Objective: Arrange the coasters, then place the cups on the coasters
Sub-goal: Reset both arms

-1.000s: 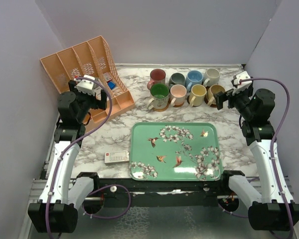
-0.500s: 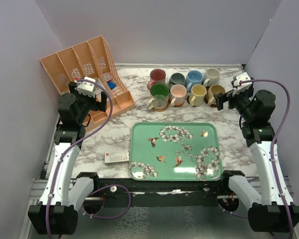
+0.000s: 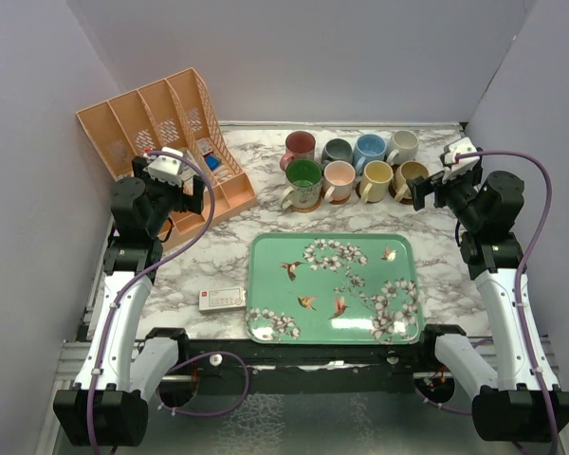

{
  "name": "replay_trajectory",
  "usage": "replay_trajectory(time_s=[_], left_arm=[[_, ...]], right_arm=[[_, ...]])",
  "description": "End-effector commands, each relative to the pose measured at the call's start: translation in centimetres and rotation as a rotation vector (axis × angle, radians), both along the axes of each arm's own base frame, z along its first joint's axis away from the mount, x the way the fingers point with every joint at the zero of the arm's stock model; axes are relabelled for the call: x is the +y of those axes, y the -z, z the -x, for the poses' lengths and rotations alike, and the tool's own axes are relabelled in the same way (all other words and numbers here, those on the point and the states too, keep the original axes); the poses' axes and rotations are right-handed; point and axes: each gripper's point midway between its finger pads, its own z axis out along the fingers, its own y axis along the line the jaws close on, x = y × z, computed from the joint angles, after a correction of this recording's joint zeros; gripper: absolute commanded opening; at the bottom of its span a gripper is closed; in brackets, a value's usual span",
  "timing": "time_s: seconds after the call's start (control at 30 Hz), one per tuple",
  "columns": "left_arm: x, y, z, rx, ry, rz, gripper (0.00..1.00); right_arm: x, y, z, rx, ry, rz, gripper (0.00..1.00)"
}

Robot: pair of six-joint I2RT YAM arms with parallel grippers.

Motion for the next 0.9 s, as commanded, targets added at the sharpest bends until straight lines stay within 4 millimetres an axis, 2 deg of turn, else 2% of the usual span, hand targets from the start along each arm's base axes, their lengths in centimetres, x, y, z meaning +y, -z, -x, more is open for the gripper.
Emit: replay_trajectory(time_s=[0.0, 0.87], left_arm=[[-0.26, 0.14, 0.09, -0.008, 0.027, -0.01, 0.99], [-0.31, 0.59, -0.05, 0.002, 0.033, -0.017, 0.99]], right_arm=[[0.27, 0.08, 0.05, -0.005, -0.016, 0.01, 1.0], [0.42, 0.54, -0.03, 0.007, -0.03, 0.021, 1.0]])
